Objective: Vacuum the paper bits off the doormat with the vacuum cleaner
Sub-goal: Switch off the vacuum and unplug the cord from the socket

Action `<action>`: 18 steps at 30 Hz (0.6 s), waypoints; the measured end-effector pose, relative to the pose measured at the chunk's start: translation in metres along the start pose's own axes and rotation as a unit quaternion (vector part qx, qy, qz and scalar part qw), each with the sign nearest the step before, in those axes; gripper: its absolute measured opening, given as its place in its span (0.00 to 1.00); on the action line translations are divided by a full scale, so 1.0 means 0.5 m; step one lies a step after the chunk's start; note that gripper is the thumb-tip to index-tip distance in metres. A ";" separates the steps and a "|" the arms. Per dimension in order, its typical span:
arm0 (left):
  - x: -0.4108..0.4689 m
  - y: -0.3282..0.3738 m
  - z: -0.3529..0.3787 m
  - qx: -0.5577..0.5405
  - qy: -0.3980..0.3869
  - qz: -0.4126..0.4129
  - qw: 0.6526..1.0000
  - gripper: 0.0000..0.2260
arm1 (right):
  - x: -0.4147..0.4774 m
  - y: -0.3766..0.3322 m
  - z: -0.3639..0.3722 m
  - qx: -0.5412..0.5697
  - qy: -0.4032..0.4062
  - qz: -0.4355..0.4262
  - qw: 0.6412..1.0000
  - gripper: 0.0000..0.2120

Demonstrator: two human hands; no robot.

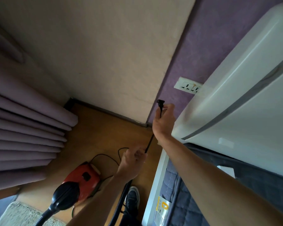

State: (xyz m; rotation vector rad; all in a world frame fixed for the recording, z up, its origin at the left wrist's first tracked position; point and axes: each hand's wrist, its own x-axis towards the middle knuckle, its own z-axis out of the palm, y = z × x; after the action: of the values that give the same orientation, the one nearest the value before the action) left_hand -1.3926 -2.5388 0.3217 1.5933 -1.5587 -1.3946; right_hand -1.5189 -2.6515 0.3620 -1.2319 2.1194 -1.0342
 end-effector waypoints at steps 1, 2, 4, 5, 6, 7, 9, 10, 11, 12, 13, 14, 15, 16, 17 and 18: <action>-0.007 0.001 -0.006 -0.005 0.015 -0.009 1.000 0.13 | -0.002 -0.008 0.008 0.010 -0.010 -0.005 1.000 0.08; -0.013 0.003 -0.014 -0.012 0.029 -0.020 0.999 0.10 | -0.006 -0.018 0.017 0.019 -0.020 -0.009 1.000 0.08; -0.026 0.004 -0.031 -0.022 0.056 -0.033 0.998 0.05 | -0.018 -0.045 0.038 0.033 -0.038 -0.027 0.998 0.08; -0.033 0.002 -0.040 -0.024 0.069 -0.034 0.997 0.05 | -0.027 -0.057 0.051 0.041 -0.051 -0.040 0.997 0.08; -0.042 -0.002 -0.050 -0.023 0.080 -0.035 0.996 0.06 | -0.037 -0.069 0.067 0.048 -0.067 -0.053 0.995 0.08; -0.051 -0.007 -0.059 -0.021 0.091 -0.041 0.995 0.08 | -0.048 -0.081 0.082 0.051 -0.085 -0.064 0.993 0.08; -0.071 -0.024 -0.078 -0.021 0.115 -0.055 0.992 0.09 | -0.078 -0.106 0.116 0.051 -0.122 -0.091 0.987 0.07; -0.082 -0.034 -0.087 -0.026 0.130 -0.060 0.989 0.08 | -0.094 -0.118 0.133 0.051 -0.140 -0.107 0.983 0.07; -0.094 -0.043 -0.096 -0.034 0.144 -0.067 0.987 0.07 | -0.112 -0.129 0.150 0.053 -0.161 -0.120 0.978 0.07; -0.107 -0.052 -0.105 -0.047 0.158 -0.077 0.983 0.06 | -0.131 -0.140 0.168 0.056 -0.185 -0.129 0.973 0.07; -0.121 -0.060 -0.114 -0.060 0.171 -0.090 0.979 0.05 | -0.152 -0.151 0.187 0.058 -0.209 -0.134 0.967 0.07; -0.134 -0.069 -0.123 -0.073 0.182 -0.103 0.975 0.05 | -0.175 -0.162 0.203 0.058 -0.232 -0.139 0.961 0.07; -0.150 -0.078 -0.133 -0.081 0.193 -0.114 0.971 0.05 | -0.198 -0.172 0.220 0.056 -0.252 -0.144 0.955 0.07; -0.165 -0.088 -0.142 -0.087 0.205 -0.117 0.968 0.06 | -0.222 -0.182 0.236 0.053 -0.271 -0.149 0.949 0.08; -0.181 -0.100 -0.150 -0.093 0.216 -0.119 0.965 0.06 | -0.247 -0.192 0.250 0.050 -0.291 -0.152 0.943 0.08; -0.196 -0.111 -0.158 -0.100 0.226 -0.120 0.961 0.06 | -0.272 -0.201 0.264 0.047 -0.312 -0.153 0.937 0.08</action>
State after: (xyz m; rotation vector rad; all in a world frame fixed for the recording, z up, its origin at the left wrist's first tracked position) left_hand -1.2810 -2.4584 0.3304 1.8565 -0.9554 -1.1501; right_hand -1.3082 -2.6125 0.3670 -1.6130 1.4083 -0.7155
